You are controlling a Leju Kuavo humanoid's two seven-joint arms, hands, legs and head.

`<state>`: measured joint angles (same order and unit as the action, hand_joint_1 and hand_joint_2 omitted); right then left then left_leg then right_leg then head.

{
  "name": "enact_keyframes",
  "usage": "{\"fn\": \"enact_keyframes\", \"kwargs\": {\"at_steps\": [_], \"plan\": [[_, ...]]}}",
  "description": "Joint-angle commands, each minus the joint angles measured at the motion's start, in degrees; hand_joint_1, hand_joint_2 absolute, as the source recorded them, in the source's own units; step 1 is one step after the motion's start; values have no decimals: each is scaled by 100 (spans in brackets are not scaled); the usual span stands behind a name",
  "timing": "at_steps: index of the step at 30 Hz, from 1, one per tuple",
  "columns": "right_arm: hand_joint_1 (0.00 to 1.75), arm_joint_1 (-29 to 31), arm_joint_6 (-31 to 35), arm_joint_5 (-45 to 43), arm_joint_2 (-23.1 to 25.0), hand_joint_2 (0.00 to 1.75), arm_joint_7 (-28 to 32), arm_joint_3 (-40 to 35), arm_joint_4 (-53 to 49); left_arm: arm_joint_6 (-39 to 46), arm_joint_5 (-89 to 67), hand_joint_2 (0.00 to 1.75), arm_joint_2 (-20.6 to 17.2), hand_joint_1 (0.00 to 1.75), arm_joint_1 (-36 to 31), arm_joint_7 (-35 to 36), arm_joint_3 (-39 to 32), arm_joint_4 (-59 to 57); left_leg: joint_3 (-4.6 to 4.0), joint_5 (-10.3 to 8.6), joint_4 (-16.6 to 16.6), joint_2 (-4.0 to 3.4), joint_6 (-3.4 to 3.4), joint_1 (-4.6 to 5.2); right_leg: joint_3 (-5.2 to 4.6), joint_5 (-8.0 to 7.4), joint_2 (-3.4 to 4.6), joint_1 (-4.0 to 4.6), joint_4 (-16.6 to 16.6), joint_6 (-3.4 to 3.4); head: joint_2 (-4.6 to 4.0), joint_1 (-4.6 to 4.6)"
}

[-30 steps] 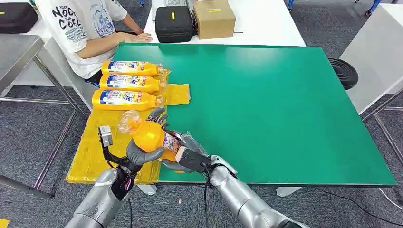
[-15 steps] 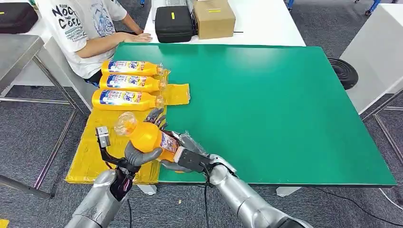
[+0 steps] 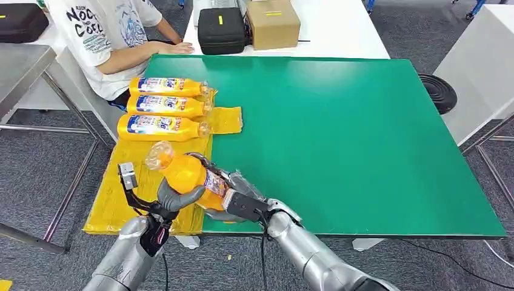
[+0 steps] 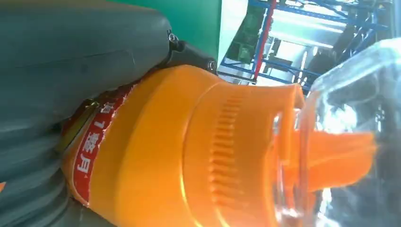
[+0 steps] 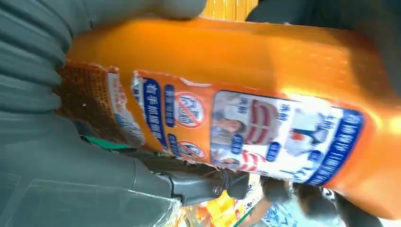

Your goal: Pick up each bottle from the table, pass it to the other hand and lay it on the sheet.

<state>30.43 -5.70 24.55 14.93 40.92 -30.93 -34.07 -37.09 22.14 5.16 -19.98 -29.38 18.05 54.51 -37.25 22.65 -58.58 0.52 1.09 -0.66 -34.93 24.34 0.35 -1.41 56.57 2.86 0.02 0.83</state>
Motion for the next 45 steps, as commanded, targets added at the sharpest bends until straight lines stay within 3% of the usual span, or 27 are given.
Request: {"fn": "enact_keyframes", "kwargs": {"at_steps": [1,15,20,26,27,34,39,42,45], "plan": [[0,54,43,48,31,0,-92,-67,633,-11,-61,175,52,175,-306,-17,284,94,21,8,0,12,-1,-6,31,12,-20,10,-5,-14,0,0],[0,-65,241,153,-102,0,-156,284,369,462,-531,175,-80,175,-366,-135,73,48,23,8,-1,17,-2,-8,34,13,-25,12,-5,-16,0,2],[0,-296,411,272,-318,0,-191,558,-149,1074,-1242,175,-252,175,-335,-323,-187,95,9,2,1,12,-1,-4,16,5,-16,6,-4,-10,0,0],[0,-524,413,427,-452,0,-230,846,-741,1356,-1785,175,-376,175,-239,-432,-474,161,48,22,-1,-1,-3,-8,57,19,-9,14,-6,-28,0,4],[0,-524,413,427,-452,0,-230,846,-741,1356,-1785,175,-376,175,-239,-432,-474,161,13,6,1,3,-2,-4,19,6,-7,7,-4,-12,0,0],[0,-834,431,519,-550,0,-284,991,-1434,1792,-2301,175,-570,175,-276,-434,-637,396,26,15,-2,2,-2,-6,34,14,-10,10,-2,-19,0,0],[0,-1114,469,583,-637,0,-390,1202,-1892,2403,-3359,175,-942,175,-661,-166,-594,827,2,6,-7,10,-3,-8,11,7,-14,10,3,-14,0,0],[0,-1311,497,611,-698,0,-449,1372,-2189,2766,-4485,175,-1318,175,-1095,200,-251,779,-4,2,-7,16,-3,-9,6,6,-20,11,4,-13,0,-2],[0,-1528,485,644,-736,0,-476,1554,-2491,2574,-5367,175,-1677,175,-1664,512,261,385,3,5,-9,18,-4,-10,14,10,-24,13,7,-17,0,2]]}}
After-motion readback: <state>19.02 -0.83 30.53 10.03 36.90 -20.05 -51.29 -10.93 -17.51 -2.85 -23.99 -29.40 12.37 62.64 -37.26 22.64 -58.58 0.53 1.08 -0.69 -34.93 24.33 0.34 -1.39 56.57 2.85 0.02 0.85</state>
